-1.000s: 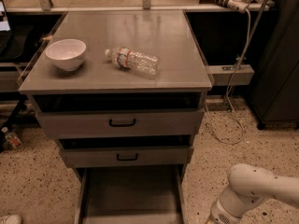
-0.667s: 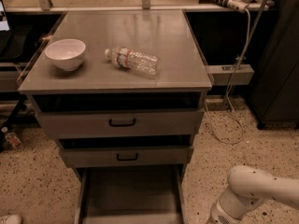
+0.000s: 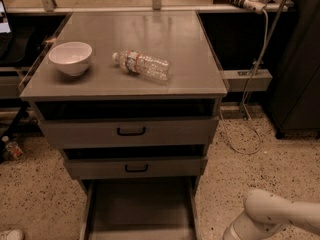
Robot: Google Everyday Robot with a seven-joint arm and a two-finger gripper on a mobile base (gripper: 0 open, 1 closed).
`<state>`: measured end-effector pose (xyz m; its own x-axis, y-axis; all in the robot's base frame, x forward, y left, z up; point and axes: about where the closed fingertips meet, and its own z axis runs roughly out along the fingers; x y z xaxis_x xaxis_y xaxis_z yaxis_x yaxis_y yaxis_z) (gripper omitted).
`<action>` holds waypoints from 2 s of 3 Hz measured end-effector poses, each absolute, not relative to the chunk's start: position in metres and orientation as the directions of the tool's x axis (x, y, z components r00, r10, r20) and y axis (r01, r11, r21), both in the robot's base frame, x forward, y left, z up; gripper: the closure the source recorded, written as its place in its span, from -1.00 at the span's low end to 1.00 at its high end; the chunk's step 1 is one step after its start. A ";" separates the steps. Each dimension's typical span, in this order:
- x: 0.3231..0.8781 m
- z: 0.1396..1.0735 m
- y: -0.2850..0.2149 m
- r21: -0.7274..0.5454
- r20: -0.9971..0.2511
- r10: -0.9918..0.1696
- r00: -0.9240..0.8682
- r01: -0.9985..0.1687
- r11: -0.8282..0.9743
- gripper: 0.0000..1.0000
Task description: Close bottom drawer
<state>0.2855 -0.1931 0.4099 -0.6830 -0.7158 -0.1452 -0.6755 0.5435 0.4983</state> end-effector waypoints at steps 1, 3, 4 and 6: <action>0.271 0.353 -0.179 0.565 -0.151 -0.658 -0.738 -0.610 0.555 1.00; 0.257 0.303 -0.165 0.629 -0.131 -0.615 -0.778 -0.544 0.555 1.00; 0.257 0.272 -0.162 0.624 -0.111 -0.570 -0.814 -0.503 0.597 1.00; 0.280 0.217 -0.151 0.622 -0.117 -0.454 -0.883 -0.422 0.660 1.00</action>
Offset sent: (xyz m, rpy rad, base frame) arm -0.0274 0.0347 -0.1515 0.1404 0.1536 -0.1784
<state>0.2798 -0.1507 0.2173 -0.8831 -0.4544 -0.1169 -0.4219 0.6600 0.6216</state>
